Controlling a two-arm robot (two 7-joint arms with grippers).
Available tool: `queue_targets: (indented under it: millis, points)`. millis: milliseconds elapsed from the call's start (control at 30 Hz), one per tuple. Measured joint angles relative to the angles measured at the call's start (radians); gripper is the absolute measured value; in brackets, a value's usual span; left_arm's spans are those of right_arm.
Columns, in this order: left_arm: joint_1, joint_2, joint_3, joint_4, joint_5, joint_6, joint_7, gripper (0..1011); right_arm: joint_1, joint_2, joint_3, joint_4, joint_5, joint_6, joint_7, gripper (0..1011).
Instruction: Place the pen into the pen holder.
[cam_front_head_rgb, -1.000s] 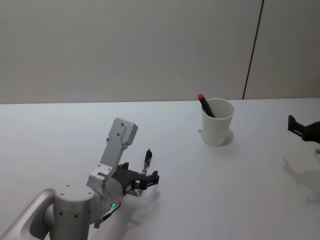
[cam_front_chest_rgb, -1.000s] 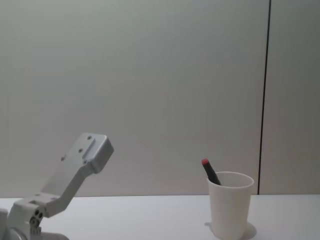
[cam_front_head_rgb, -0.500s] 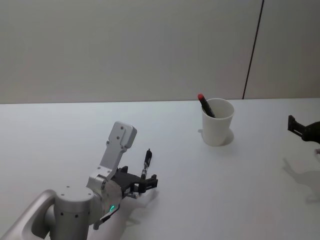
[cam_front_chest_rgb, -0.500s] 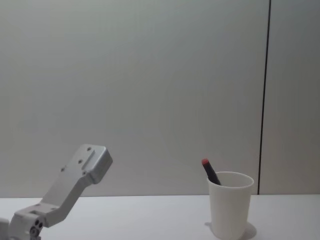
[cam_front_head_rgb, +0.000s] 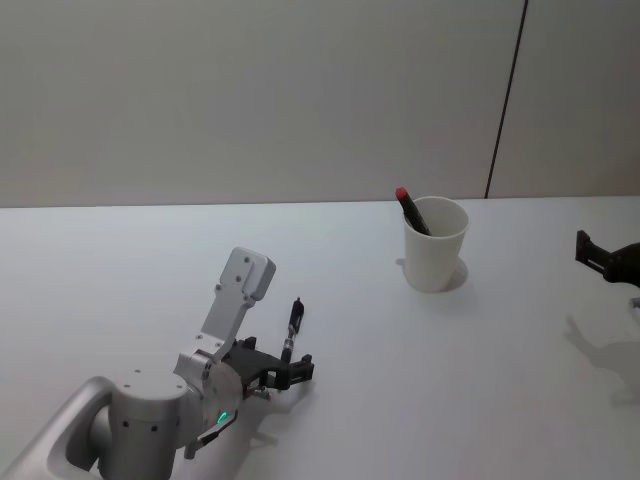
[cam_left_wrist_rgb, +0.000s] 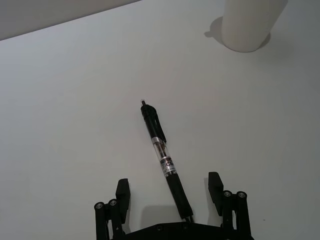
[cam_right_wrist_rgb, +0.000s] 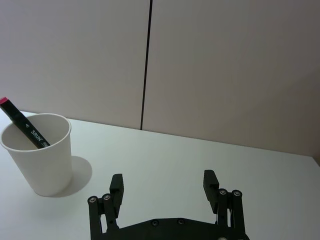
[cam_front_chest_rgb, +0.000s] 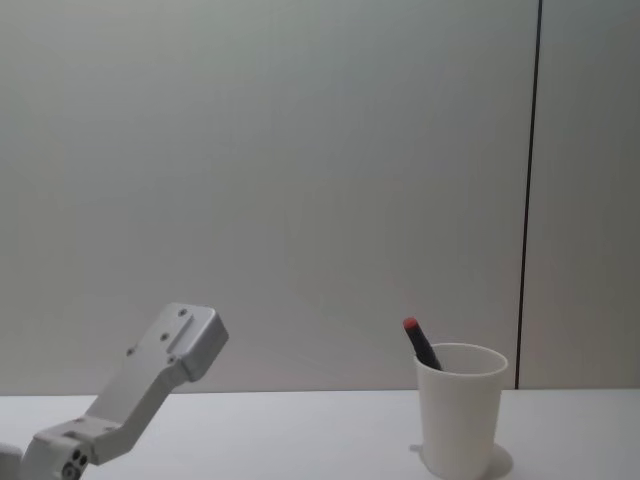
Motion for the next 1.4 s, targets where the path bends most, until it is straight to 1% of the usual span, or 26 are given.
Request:
queue_targets:
  millis: [67,100,133,200,233,267,300,333,367,400,433,467,567,600,633,667,700,800,833,867,1000,1400]
  points:
    - [-0.003,-0.001,-0.001,0.006,0.004,0.0,-0.005,977,0.0,0.0,0.0,0.0,0.0,0.0,0.0,1001]
    - [-0.004,-0.001,-0.001,0.008,0.005,0.0,-0.007,950,0.0,0.0,0.0,0.0,0.0,0.0,0.0,1001]
    - [-0.004,-0.002,-0.001,0.01,0.006,0.0,-0.008,950,0.0,0.0,0.0,0.0,0.0,0.0,0.0,1001]
    - [-0.006,-0.002,-0.002,0.014,0.008,0.0,-0.012,909,0.0,0.0,0.0,0.0,0.0,0.0,0.0,1001]
    - [-0.007,-0.003,-0.002,0.016,0.008,0.0,-0.013,865,0.0,0.0,0.0,0.0,0.0,0.0,0.0,1001]
    - [-0.007,-0.003,-0.003,0.018,0.008,0.0,-0.014,865,0.0,0.0,0.0,0.0,0.0,0.0,0.0,1001]
    - [-0.008,-0.004,-0.003,0.02,0.009,0.0,-0.015,813,0.0,0.0,0.0,0.0,0.0,0.0,0.0,1001]
    - [-0.009,-0.004,-0.003,0.022,0.009,0.0,-0.016,796,0.0,0.0,0.0,0.0,0.0,0.0,0.0,1001]
    - [-0.01,-0.004,-0.004,0.024,0.01,0.0,-0.017,757,0.0,0.0,0.0,0.0,0.0,0.0,0.0,1001]
    - [-0.01,-0.004,-0.005,0.025,0.01,0.0,-0.018,757,0.0,0.0,0.0,0.0,0.0,0.0,0.0,1001]
    - [-0.01,-0.005,-0.005,0.026,0.01,0.0,-0.018,699,0.0,0.0,0.0,0.0,0.0,0.0,0.0,1001]
    - [-0.011,-0.005,-0.006,0.027,0.011,0.0,-0.019,682,0.0,0.0,0.0,0.0,0.0,0.0,0.0,1001]
    - [-0.013,-0.005,-0.007,0.031,0.012,0.0,-0.021,562,0.0,0.0,0.0,0.0,0.0,0.0,0.0,1001]
    - [-0.013,-0.006,-0.008,0.032,0.012,0.001,-0.022,562,0.0,0.0,0.0,0.0,0.0,0.0,0.0,1001]
    - [-0.013,-0.006,-0.008,0.033,0.012,0.001,-0.022,502,0.0,0.0,0.0,0.0,0.0,0.0,0.0,1001]
    - [-0.014,-0.006,-0.009,0.034,0.013,0.001,-0.022,482,0.0,0.0,0.0,0.0,0.0,0.0,0.0,1001]
    - [-0.014,-0.006,-0.009,0.035,0.014,0.001,-0.023,419,0.0,0.0,0.0,0.0,0.0,0.0,0.0,1001]
    - [-0.015,-0.006,-0.01,0.037,0.015,0.002,-0.026,357,0.0,0.0,0.0,0.0,0.0,0.0,0.0,1001]
    - [-0.015,-0.006,-0.01,0.037,0.015,0.002,-0.026,299,0.0,0.0,0.0,0.0,0.0,0.0,0.0,1001]
    - [-0.016,-0.006,-0.011,0.038,0.015,0.002,-0.026,299,0.0,0.0,0.0,0.0,0.0,0.0,0.0,1001]
    - [-0.016,-0.007,-0.012,0.04,0.016,0.003,-0.029,234,0.0,0.0,0.0,0.0,0.0,0.0,0.0,1001]
    - [-0.016,-0.008,-0.016,0.044,0.022,0.003,-0.032,159,0.0,0.0,0.0,0.0,0.0,0.0,0.0,1001]
